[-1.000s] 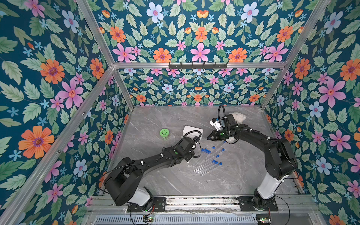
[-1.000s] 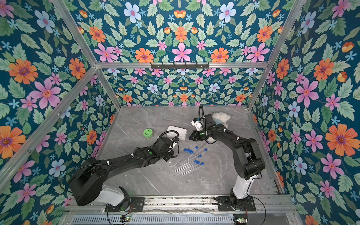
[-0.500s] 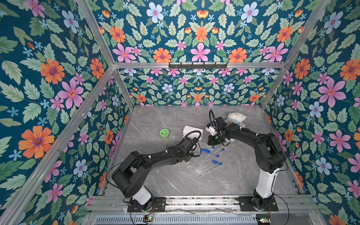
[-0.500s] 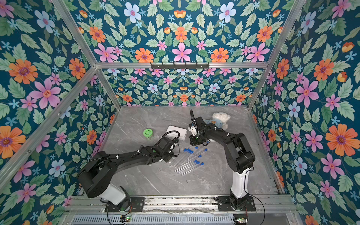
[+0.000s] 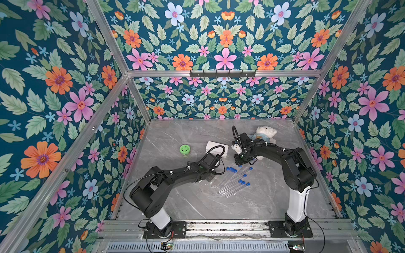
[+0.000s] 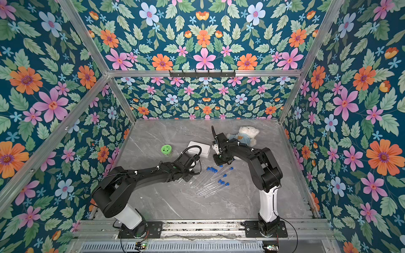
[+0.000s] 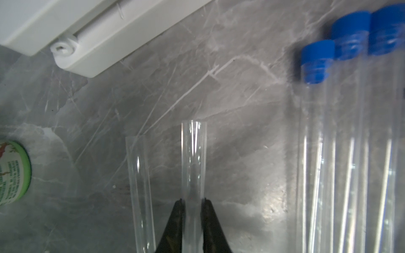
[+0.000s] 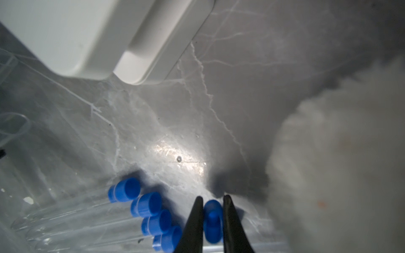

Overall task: Remove stoppers from test tubes
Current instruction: Place the stopper at the center of the board.

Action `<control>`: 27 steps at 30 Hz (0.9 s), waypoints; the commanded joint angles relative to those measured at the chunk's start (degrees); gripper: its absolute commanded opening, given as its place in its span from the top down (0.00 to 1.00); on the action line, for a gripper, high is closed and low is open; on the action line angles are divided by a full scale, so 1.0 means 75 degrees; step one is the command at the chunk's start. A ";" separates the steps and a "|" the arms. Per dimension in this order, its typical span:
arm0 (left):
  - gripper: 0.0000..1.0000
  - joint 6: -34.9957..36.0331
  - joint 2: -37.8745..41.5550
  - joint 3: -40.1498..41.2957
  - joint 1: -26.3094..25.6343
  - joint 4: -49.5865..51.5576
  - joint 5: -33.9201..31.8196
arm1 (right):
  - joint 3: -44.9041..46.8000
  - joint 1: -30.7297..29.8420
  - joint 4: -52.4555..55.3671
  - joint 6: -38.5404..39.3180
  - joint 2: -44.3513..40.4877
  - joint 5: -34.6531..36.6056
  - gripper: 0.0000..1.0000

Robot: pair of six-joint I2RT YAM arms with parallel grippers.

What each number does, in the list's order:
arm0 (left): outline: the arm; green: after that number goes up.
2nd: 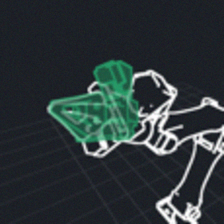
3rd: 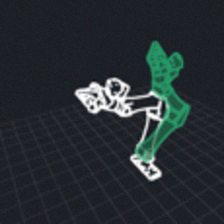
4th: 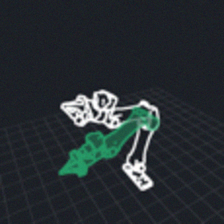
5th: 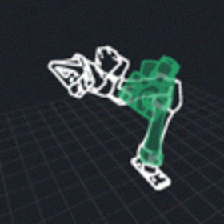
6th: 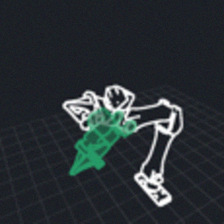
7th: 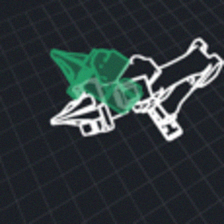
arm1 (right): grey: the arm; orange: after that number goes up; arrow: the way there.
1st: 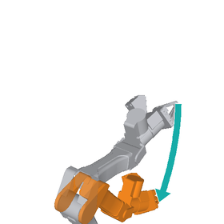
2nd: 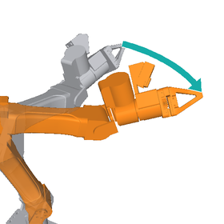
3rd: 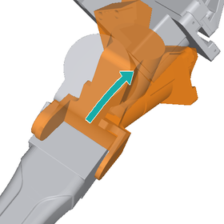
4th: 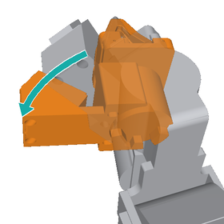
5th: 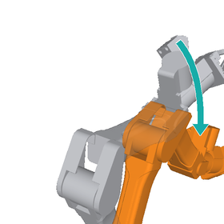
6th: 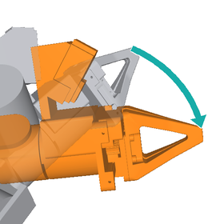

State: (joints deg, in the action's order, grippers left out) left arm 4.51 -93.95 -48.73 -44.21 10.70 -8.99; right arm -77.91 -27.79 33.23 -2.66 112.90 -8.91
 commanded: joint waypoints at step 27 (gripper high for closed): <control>0.83 -0.0121 -0.0201 -0.0191 0.0117 0.0232 0.0144 | 0.0826 -0.0021 -0.0944 -0.0023 -0.1583 -0.0044 0.65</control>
State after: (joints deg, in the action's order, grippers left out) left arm 4.45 -95.50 -49.87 -43.33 11.88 -7.77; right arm -72.58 -27.92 29.26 -3.07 102.54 -8.82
